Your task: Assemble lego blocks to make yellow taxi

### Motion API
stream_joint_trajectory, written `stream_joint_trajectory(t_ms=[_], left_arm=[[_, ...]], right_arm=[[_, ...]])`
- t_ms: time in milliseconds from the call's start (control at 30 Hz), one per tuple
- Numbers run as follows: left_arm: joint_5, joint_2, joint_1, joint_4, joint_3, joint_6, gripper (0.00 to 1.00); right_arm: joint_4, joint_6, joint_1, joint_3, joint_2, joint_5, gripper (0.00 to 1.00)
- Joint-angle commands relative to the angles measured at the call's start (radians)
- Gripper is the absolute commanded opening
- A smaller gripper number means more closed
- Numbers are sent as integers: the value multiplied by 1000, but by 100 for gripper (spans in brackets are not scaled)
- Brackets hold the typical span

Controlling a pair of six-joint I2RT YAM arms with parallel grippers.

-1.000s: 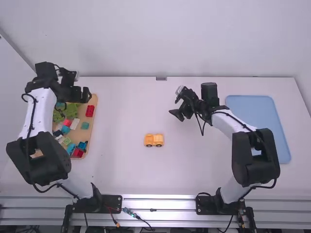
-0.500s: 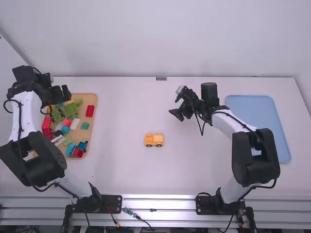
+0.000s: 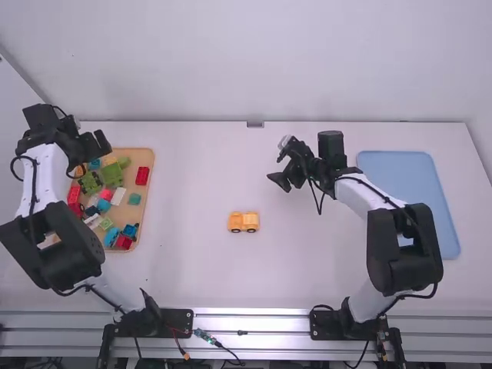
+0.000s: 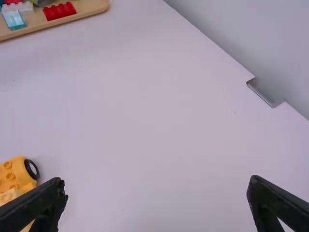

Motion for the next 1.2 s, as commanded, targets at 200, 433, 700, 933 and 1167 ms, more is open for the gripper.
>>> stream_joint_trajectory(t_ms=[200, 433, 700, 933, 1167], left_arm=[[-16, 150, -3, -75, 150, -54, 99], [-18, 337, -2, -181, 395, -54, 99], [-44, 546, -3, -248, 603, -67, 99], [-66, 670, -3, -278, 708, -62, 99], [-88, 685, -3, -228, 693, -72, 99]], right_arm=[[-14, 55, 0, 3, -30, 60, 99], [-23, 55, 2, 3, -30, 65, 99], [-42, 55, 1, 3, -30, 65, 99], [-45, 56, 1, 4, -30, 65, 99], [-47, 56, 2, 3, -30, 64, 99]])
